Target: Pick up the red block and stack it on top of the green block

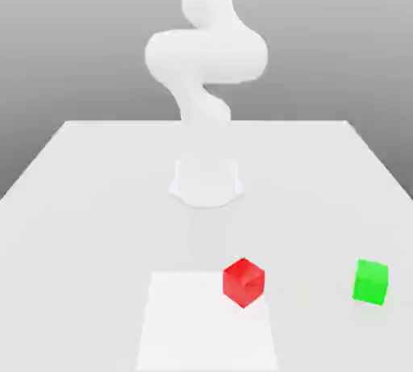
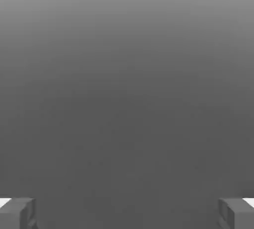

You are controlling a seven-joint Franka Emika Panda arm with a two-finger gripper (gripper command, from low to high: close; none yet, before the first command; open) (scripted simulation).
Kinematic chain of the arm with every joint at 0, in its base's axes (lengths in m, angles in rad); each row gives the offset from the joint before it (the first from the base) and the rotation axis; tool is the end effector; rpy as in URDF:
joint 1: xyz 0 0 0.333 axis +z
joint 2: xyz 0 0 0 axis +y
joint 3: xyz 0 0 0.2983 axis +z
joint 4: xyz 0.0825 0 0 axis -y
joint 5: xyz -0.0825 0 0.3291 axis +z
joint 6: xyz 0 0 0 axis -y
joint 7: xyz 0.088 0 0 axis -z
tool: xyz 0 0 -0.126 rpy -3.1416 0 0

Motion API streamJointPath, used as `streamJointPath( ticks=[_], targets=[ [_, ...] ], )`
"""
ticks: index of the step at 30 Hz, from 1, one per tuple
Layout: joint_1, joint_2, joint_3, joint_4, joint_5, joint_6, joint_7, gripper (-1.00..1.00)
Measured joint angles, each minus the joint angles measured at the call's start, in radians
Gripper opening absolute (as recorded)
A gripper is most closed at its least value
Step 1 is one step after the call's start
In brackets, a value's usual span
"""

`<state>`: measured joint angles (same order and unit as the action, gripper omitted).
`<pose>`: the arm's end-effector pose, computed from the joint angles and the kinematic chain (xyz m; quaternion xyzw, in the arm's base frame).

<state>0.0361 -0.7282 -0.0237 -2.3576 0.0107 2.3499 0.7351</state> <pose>0.3457 0.0019 0.6369 -0.8746 0.3328 -0.3232 0.1411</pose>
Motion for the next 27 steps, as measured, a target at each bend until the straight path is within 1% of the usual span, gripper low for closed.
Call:
streamJointPath(
  ticks=[7,12,15,17,19,24,25,27],
  targets=[
    [0.106,0.243,-0.052,-0.184,0.033,0.163,-0.213,0.0],
    [0.169,0.421,-0.067,-0.317,0.043,0.282,-0.357,0.0],
    [0.197,0.541,-0.063,-0.403,0.031,0.363,-0.441,0.0],
    [0.206,0.633,-0.055,-0.466,-0.001,0.426,-0.485,0.0],
    [0.211,0.712,-0.052,-0.483,-0.009,0.487,-0.507,0.0],
    [0.188,0.892,-0.016,-0.466,0.025,0.64,-0.541,0.0],
    [0.18,0.926,-0.007,-0.462,0.032,0.669,-0.545,-1.0],
    [0.18,0.926,-0.007,-0.462,0.032,0.669,-0.545,-1.0]
  ],
)
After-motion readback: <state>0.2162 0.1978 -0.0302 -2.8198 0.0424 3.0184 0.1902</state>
